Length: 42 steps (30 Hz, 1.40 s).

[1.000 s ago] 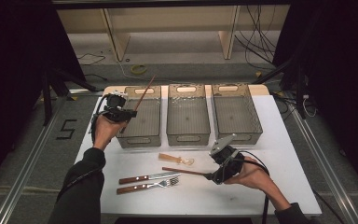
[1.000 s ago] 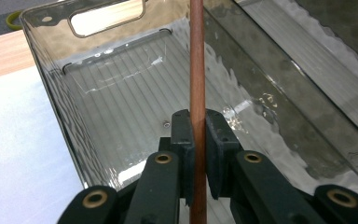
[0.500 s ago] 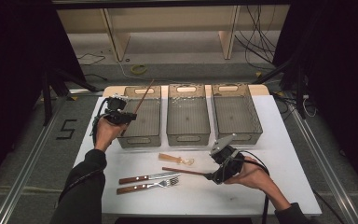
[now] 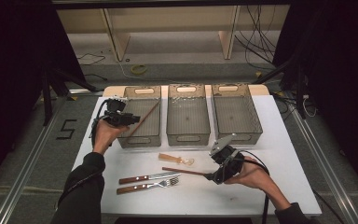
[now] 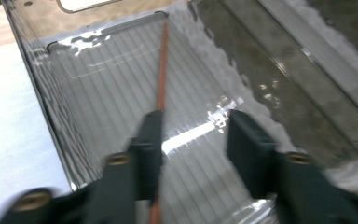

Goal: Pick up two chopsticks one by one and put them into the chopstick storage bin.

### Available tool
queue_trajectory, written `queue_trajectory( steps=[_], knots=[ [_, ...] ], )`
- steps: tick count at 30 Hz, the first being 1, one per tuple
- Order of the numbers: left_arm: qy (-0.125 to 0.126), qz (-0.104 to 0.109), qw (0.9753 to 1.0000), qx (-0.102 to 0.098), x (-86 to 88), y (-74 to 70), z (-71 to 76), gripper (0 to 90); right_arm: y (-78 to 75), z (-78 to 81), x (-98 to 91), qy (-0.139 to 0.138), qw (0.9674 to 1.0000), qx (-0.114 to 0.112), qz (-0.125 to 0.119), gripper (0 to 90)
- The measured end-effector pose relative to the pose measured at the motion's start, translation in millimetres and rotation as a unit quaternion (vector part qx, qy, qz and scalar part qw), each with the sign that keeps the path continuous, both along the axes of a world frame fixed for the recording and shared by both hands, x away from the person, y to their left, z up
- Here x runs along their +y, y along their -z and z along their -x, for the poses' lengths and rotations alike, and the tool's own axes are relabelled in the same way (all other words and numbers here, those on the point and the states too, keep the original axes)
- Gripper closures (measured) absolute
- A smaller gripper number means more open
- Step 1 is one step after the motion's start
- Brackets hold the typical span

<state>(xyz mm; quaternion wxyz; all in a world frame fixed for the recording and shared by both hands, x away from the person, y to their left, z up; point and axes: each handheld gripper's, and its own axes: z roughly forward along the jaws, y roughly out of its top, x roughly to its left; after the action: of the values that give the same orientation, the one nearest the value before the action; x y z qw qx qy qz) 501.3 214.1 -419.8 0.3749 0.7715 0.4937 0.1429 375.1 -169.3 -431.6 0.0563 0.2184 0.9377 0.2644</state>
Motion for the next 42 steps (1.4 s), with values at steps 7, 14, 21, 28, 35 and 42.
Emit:
queue_trajectory(
  steps=[7, 14, 21, 28, 35, 42],
  knots=[
    [0.041, 0.011, 0.9986, -0.031, -4.0, -10.0, 31.1, 29.4, 0.8, -5.4, -0.3, -0.006, 1.0, 0.002, 0.007, 27.8],
    [0.079, 0.028, 0.9953, -0.05, -8.4, -9.9, 64.4, 24.9, 0.9, -10.8, 7.2, -0.01, 0.9993, 0.01, 0.034, 31.7],
    [0.104, 0.027, 0.9922, -0.061, -15.5, -3.3, 88.4, 22.3, 4.0, -17.2, 19.1, -0.025, 0.9977, 0.014, 0.062, 37.4],
    [0.125, 0.02, 0.99, -0.064, -24.8, 4.6, 107.7, 21.0, 9.5, -20.1, 30.4, -0.047, 0.9954, 0.022, 0.08, 45.3],
    [0.138, 0.028, 0.9877, -0.068, -31.5, 9.6, 125.9, 20.4, 14.0, -21.6, 40.1, -0.067, 0.9925, 0.022, 0.1, 54.7],
    [0.146, 0.028, 0.9864, -0.071, -36.7, 13.7, 137.8, 19.9, 20.4, -22.3, 46.4, -0.071, 0.9895, 0.036, 0.121, 60.3]
  ],
)
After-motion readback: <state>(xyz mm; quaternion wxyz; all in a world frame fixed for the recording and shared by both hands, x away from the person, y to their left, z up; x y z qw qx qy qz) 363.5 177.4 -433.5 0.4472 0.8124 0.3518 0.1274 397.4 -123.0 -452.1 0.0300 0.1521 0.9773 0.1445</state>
